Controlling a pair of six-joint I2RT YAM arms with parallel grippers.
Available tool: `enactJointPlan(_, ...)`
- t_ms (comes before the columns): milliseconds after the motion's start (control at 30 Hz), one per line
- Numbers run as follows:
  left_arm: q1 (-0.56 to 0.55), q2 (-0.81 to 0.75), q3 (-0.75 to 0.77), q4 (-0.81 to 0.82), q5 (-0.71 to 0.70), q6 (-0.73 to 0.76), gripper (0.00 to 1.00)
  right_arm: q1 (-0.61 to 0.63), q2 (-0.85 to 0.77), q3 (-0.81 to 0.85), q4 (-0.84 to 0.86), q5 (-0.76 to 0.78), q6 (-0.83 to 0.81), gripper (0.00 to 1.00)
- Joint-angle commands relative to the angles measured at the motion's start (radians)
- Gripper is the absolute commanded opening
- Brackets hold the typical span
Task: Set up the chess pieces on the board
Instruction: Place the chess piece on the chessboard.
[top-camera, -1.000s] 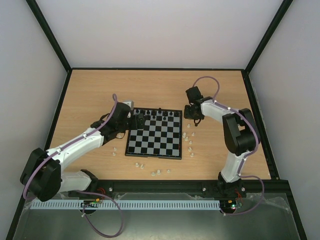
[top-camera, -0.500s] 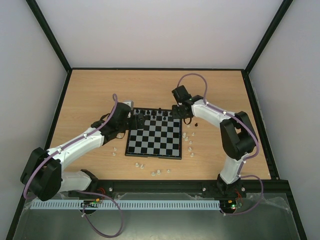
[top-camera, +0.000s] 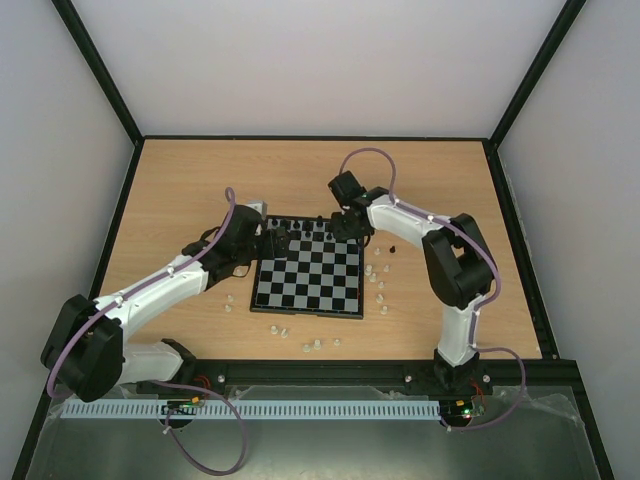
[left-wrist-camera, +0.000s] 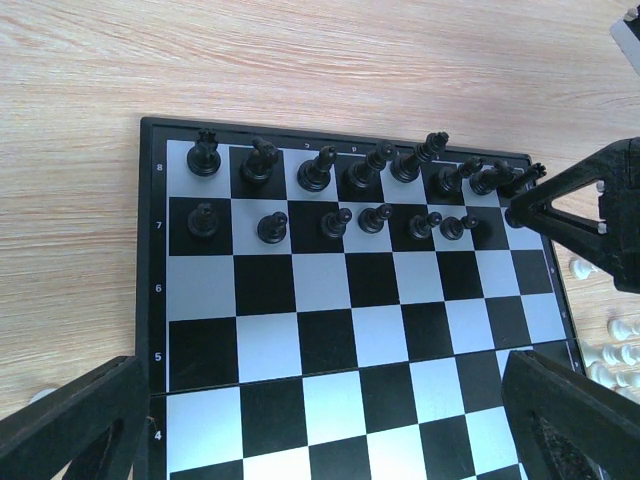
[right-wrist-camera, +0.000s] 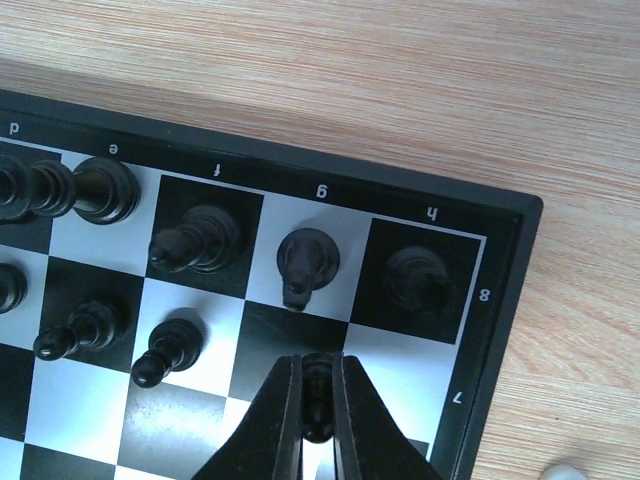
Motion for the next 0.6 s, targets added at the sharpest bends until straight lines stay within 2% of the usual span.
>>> enactJointPlan(0, -0.006, 0.013, 0.004, 0.008, -0.013, 0.005, 0.99, 0.017, 0.033, 0.045, -0.071, -0.012, -0.011, 0.02)
enactJointPlan(333, -0.007, 0.016, 0.002, 0.012, -0.015, 0.004, 0.99, 0.028, 0.052, 0.046, -0.077, -0.012, -0.012, 0.03)
enactJointPlan(567, -0.006, 0.018, 0.002, 0.012, -0.016, 0.004, 0.99, 0.031, 0.059, 0.046, -0.075, -0.016, -0.013, 0.08)
